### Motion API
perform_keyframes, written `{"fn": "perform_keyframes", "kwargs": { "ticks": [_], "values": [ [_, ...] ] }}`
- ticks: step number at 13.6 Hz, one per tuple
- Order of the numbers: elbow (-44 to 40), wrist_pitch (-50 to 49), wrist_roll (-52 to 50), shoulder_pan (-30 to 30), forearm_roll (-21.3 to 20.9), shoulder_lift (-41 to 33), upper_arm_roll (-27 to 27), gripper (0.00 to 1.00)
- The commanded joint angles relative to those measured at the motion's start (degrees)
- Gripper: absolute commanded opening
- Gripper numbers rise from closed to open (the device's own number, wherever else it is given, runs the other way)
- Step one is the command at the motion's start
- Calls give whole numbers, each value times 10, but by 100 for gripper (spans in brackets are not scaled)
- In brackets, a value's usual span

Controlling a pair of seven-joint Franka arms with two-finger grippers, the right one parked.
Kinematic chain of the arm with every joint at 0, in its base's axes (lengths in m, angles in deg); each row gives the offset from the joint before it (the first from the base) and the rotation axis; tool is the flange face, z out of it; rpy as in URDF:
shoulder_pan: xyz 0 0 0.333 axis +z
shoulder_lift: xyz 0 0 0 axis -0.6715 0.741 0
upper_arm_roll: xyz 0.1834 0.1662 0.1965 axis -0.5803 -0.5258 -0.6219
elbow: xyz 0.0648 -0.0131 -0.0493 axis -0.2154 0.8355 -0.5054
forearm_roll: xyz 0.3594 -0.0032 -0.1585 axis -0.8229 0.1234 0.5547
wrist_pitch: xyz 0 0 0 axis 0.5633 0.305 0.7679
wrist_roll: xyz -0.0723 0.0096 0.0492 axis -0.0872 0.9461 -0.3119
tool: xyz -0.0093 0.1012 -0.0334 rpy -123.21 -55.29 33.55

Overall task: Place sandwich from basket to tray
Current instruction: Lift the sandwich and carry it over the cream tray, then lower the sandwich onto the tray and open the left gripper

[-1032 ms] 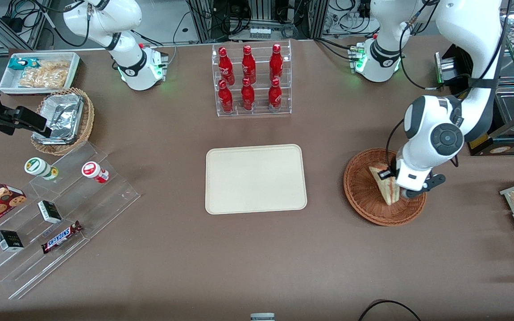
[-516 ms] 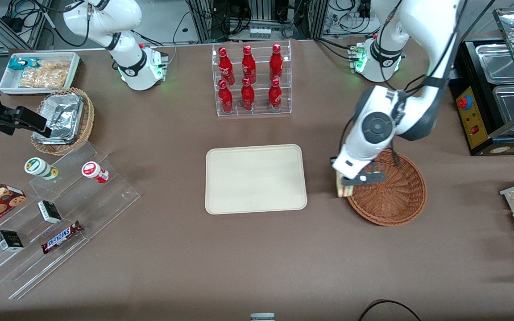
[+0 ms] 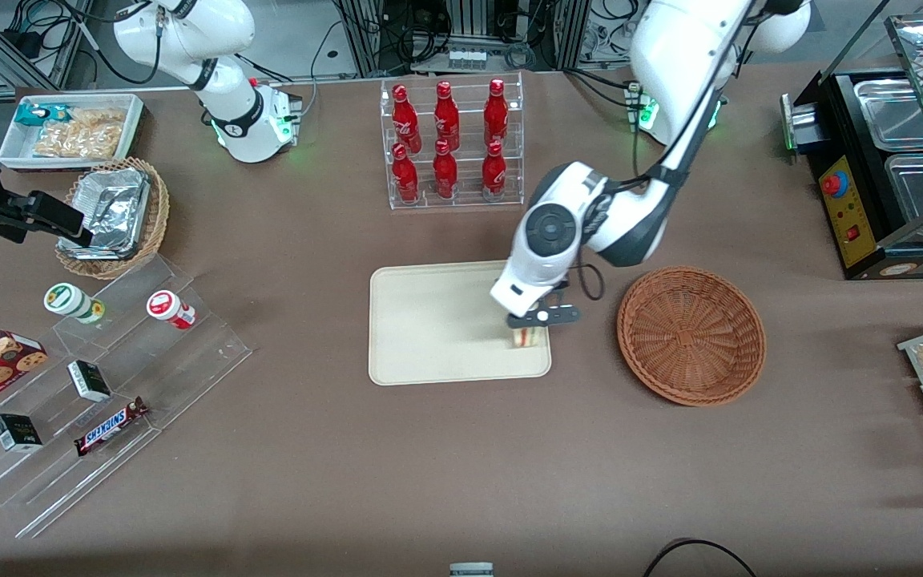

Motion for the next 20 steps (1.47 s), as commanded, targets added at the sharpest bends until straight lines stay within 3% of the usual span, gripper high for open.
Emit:
{"fn": "perform_keyframes", "kwargs": {
  "ticks": [1,8,9,10,11,16,20],
  "values": [
    [-84,-18,-57,-37,2,58,-7,10],
    [-153,-13,-123,-75,-2,114,-7,10],
    [-154,-13,-123,-74,-2,115,-7,15],
    [-153,-11,-125,-75,-3,115,-7,41],
    [-150,1,-126,-76,-5,114,-7,99],
    [-147,5,-122,-75,-12,80,-11,100],
    [-146,-96,-91,-69,-28,38,-29,100]
  ]
}}
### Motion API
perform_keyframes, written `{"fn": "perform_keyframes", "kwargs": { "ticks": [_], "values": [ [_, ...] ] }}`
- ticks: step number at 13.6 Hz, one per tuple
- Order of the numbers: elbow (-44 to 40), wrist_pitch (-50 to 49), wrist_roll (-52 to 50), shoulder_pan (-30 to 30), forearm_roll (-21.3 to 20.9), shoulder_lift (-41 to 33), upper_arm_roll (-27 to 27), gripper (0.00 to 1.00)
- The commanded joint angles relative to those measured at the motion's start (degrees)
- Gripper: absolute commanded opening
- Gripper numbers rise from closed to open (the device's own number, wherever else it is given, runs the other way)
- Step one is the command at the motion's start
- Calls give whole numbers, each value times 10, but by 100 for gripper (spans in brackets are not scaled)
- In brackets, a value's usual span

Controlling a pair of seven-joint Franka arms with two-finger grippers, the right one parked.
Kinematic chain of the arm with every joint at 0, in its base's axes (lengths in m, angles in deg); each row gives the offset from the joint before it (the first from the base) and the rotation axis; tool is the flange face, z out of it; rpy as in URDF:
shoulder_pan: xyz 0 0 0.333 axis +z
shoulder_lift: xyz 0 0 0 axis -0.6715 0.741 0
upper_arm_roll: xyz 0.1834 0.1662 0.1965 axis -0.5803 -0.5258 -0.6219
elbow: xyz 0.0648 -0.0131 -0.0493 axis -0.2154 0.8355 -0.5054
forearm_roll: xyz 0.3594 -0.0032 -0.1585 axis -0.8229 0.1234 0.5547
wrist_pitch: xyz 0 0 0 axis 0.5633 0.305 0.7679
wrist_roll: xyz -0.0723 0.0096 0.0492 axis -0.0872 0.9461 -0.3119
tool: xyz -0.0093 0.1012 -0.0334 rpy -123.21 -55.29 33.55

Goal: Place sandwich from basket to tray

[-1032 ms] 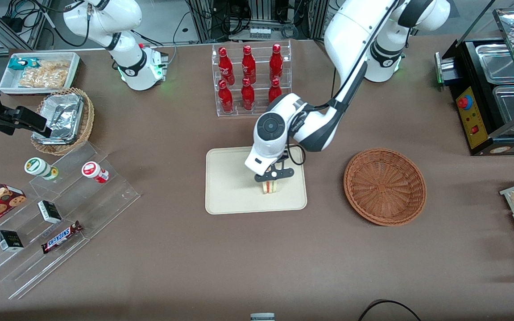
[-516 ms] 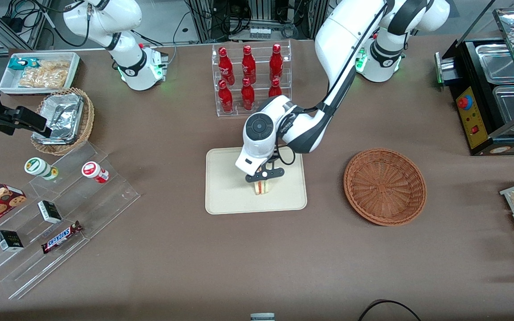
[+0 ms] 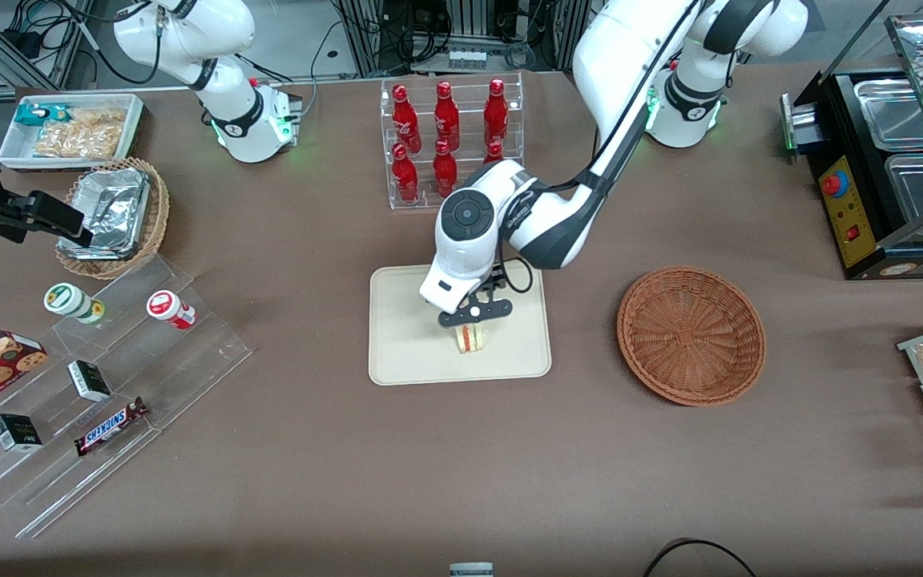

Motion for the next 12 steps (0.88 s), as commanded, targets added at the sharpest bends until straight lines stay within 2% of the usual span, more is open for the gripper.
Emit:
{"fn": "perform_keyframes", "kwargs": {
  "ticks": [1,4,8,12],
  "values": [
    [8,-76,9,8,-7,-43,-17,100],
    [19,-164,30,75,-12,-96,-16,100],
    [49,-186,104,123,-15,-126,-18,100],
    [122,-194,215,183,-17,-205,-19,100]
  ]
}}
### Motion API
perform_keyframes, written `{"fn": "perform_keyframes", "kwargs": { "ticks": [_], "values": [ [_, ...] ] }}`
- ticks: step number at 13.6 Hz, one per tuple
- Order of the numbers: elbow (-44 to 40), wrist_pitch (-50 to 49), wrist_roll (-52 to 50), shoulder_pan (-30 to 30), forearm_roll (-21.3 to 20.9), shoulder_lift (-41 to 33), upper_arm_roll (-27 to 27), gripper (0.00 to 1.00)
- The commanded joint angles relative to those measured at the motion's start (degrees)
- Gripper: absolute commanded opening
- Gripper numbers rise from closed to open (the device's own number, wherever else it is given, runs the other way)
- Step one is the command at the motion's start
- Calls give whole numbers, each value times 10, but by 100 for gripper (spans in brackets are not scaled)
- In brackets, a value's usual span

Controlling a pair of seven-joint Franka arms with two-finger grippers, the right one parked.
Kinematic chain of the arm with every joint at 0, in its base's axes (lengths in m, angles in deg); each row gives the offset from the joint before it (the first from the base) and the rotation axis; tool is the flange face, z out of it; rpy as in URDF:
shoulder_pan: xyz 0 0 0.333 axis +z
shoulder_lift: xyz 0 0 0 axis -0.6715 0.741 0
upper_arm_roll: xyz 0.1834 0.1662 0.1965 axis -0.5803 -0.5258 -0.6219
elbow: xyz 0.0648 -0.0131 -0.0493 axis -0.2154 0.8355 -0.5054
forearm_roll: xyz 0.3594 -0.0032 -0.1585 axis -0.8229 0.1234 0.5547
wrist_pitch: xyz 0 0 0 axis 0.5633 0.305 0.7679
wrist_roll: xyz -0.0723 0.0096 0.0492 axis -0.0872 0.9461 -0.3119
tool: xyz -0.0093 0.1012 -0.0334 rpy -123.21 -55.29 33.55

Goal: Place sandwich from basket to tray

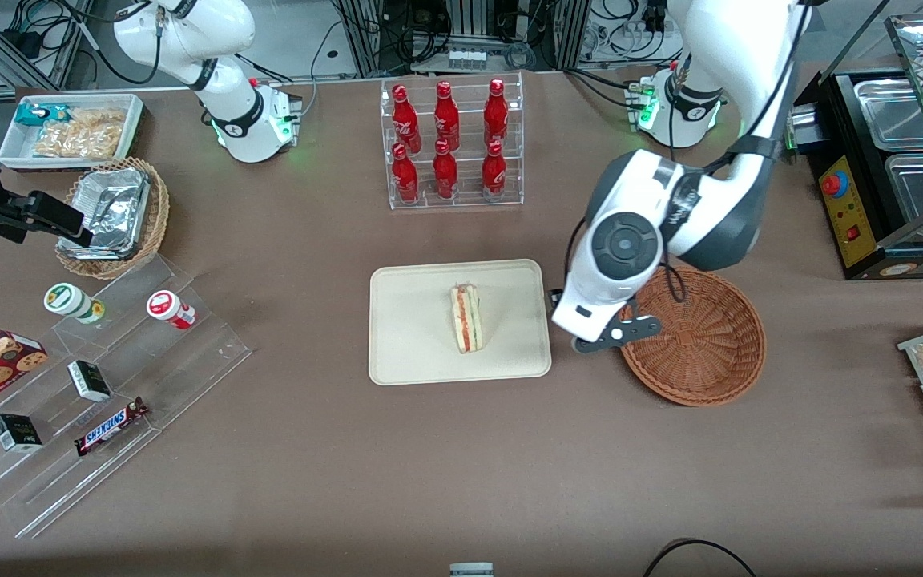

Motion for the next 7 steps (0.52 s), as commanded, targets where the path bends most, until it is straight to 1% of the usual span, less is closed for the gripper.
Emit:
{"fn": "perform_keyframes", "kwargs": {
  "ticks": [1,3,5,6,7],
  "values": [
    [70,-16,85,53,-7,-84,5,100],
    [73,-44,132,78,-7,-108,5,100],
    [72,-76,170,122,-7,-134,11,100],
    [71,-91,189,139,-7,-146,24,100],
    [71,-100,197,174,-7,-160,42,100]
  ]
}}
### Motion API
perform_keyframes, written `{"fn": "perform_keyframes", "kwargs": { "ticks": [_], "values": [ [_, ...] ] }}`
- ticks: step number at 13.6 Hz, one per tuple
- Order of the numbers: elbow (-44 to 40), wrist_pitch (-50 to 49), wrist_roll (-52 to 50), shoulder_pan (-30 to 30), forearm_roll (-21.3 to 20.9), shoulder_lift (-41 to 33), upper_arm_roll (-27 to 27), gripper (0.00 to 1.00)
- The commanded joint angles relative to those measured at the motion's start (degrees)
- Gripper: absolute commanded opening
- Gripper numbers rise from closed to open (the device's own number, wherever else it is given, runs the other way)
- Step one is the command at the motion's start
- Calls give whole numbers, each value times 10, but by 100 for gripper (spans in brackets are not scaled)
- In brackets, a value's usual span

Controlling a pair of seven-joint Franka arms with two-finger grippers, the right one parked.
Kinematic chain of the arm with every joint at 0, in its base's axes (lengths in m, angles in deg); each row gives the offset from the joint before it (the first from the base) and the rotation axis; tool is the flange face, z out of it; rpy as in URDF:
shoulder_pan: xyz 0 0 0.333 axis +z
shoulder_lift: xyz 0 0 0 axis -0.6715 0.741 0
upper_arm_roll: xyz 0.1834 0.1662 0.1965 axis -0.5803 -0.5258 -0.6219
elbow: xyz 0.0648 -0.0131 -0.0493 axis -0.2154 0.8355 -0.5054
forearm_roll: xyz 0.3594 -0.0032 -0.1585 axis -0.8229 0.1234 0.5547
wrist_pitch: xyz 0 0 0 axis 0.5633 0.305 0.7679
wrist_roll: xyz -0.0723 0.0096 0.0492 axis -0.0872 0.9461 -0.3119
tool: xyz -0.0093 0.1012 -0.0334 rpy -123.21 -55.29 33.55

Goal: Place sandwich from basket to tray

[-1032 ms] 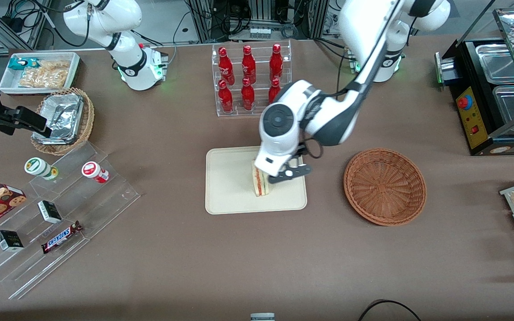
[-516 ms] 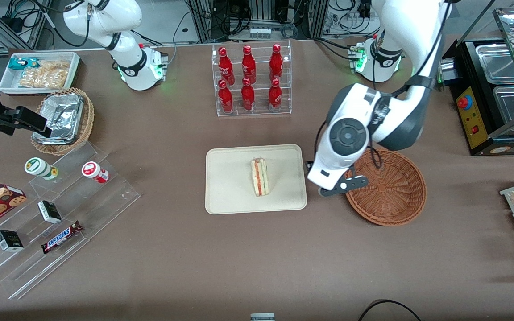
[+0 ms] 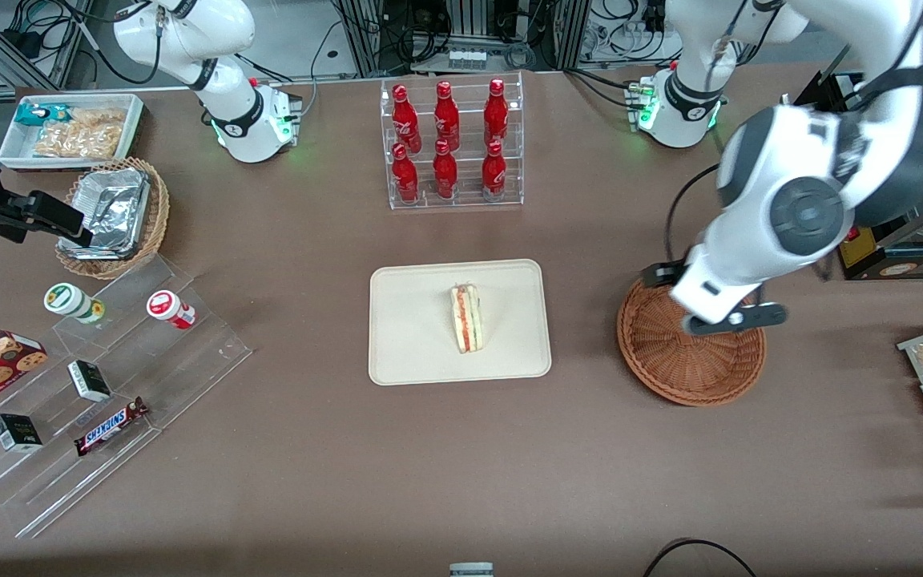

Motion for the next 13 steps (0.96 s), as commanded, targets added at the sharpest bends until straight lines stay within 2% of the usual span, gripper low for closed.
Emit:
{"fn": "perform_keyframes", "kwargs": {
  "ticks": [1,6,13],
  "values": [
    [20,-24,38,76,-5,-48,55,100],
    [15,-61,140,161,-6,-92,87,100],
    [2,-65,143,178,-30,-124,76,100]
  ]
}}
